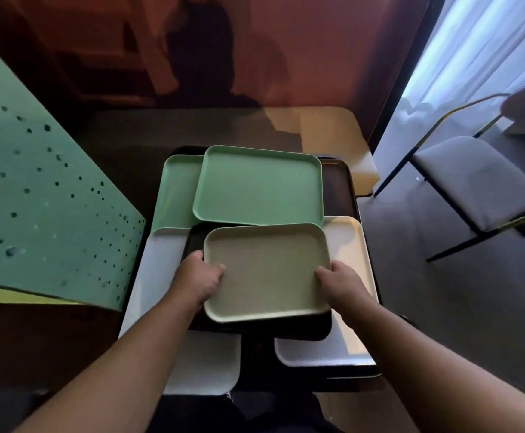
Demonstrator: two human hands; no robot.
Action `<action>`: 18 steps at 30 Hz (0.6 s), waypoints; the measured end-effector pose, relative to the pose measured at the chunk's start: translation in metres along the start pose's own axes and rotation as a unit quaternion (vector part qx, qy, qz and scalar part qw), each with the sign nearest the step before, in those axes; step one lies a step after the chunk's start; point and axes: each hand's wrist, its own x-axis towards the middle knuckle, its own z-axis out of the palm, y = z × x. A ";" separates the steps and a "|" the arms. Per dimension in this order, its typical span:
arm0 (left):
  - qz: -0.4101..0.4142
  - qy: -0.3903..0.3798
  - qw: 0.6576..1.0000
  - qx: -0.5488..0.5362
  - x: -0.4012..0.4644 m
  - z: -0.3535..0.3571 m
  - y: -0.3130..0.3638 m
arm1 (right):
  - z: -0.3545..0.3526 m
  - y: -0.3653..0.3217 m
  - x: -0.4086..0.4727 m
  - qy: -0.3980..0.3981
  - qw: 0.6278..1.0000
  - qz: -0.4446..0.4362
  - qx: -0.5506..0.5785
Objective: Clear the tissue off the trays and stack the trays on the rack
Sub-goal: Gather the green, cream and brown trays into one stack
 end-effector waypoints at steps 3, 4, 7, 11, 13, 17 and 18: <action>-0.003 0.026 0.999 0.019 -0.003 0.007 -0.002 | -0.001 -0.001 -0.002 0.006 0.996 -0.027 -0.080; -0.003 0.036 0.999 0.011 -0.003 0.008 0.000 | -0.002 -0.001 -0.001 0.009 0.995 -0.035 -0.097; 0.003 0.056 0.998 0.022 0.001 0.009 0.005 | -0.003 0.002 0.002 0.031 0.991 -0.059 -0.115; 0.016 0.040 0.994 0.097 0.004 0.007 0.009 | -0.003 0.006 0.006 0.045 0.988 -0.059 -0.134; 0.025 0.068 0.982 0.174 0.006 0.006 0.010 | 0.000 0.008 0.007 0.059 0.984 -0.060 -0.155; -0.007 0.094 0.971 0.222 0.011 -0.002 0.011 | 0.002 0.013 0.005 0.074 0.985 -0.025 -0.152; -0.029 0.074 0.976 0.203 0.014 -0.005 0.010 | 0.003 0.013 0.006 0.061 0.990 0.001 -0.130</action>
